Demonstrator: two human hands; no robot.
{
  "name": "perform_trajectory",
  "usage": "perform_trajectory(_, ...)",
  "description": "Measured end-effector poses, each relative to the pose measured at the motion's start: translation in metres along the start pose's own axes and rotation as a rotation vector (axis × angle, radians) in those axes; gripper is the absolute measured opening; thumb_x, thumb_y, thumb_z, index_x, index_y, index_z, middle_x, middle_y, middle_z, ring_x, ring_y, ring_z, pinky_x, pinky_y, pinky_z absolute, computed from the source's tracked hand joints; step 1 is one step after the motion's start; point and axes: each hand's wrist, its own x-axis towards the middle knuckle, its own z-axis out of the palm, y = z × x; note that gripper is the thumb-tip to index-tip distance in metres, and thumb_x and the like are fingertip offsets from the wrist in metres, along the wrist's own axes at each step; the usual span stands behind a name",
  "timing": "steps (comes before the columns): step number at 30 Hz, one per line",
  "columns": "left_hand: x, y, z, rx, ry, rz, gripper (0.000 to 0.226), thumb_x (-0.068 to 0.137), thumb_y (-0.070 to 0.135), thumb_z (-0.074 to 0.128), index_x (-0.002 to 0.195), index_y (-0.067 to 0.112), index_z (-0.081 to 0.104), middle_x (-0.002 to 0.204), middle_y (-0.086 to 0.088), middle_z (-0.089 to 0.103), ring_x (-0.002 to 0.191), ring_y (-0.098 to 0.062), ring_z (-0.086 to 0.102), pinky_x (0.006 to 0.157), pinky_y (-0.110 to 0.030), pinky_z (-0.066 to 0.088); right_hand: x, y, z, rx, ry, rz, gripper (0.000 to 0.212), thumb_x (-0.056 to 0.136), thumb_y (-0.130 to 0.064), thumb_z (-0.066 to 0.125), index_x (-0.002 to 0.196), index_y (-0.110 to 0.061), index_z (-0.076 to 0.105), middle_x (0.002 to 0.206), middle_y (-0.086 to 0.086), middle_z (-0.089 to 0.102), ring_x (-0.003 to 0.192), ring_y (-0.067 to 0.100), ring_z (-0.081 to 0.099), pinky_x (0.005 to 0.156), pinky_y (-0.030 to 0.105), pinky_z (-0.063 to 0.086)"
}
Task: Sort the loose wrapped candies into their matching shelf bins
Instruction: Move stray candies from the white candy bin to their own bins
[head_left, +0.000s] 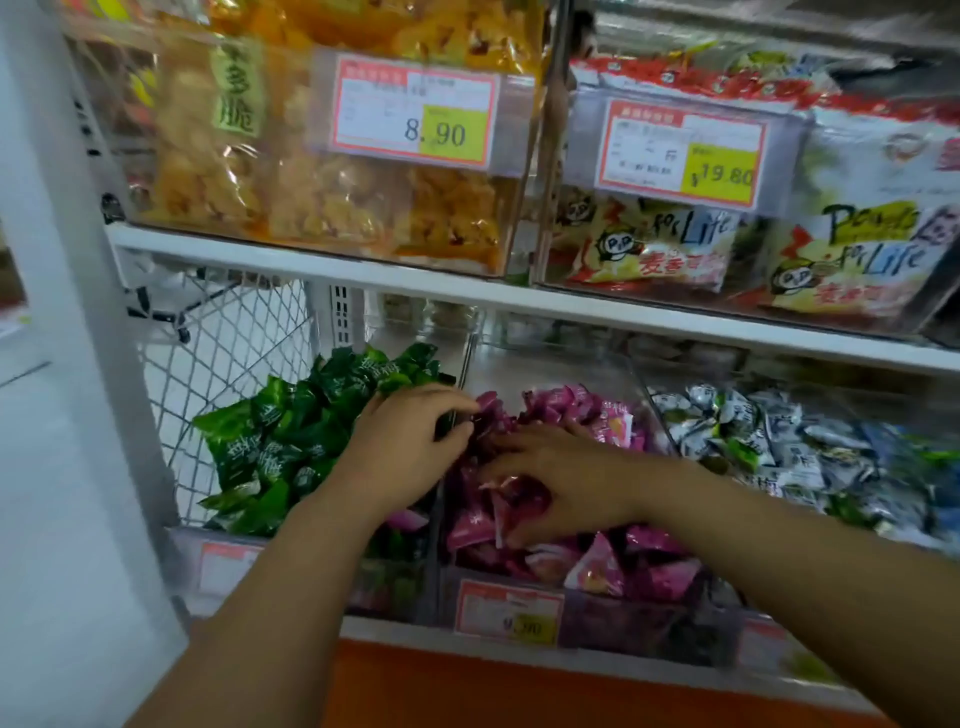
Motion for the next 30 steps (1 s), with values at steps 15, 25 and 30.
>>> perform_trajectory(15,-0.003,-0.002,-0.006,-0.099,-0.051,-0.023,0.028,0.092,0.032,0.057,0.12,0.03,0.062,0.135,0.021,0.05,0.126,-0.002,0.044,0.111,-0.044,0.03,0.02,0.065,-0.023,0.096,0.231,0.158,0.034,0.085,-0.029,0.068,0.118,-0.022,0.063,0.122,0.0,0.06,0.102,0.017,0.057,0.085,0.029,0.045)
perform_trajectory(25,-0.006,0.003,-0.009,-0.12,-0.051,-0.036,0.028,0.093,0.033,0.055,0.12,0.03,0.063,0.135,0.021,0.05,0.125,0.0,0.044,0.112,-0.042,0.031,0.018,-0.01,-0.01,-0.086,0.129,-0.073,0.064,0.077,-0.064,0.061,0.133,-0.034,0.051,0.148,-0.008,0.037,0.138,0.015,0.024,0.115,0.056,0.006)
perform_trajectory(30,-0.008,0.005,-0.01,-0.103,-0.055,-0.041,0.027,0.094,0.031,0.055,0.12,0.03,0.063,0.136,0.021,0.049,0.126,0.002,0.043,0.112,-0.04,0.03,0.038,0.0,-0.007,-0.14,-0.029,0.007,0.062,0.075,-0.065,0.061,0.132,-0.042,0.049,0.139,-0.007,0.048,0.132,0.02,0.035,0.11,0.057,0.016)
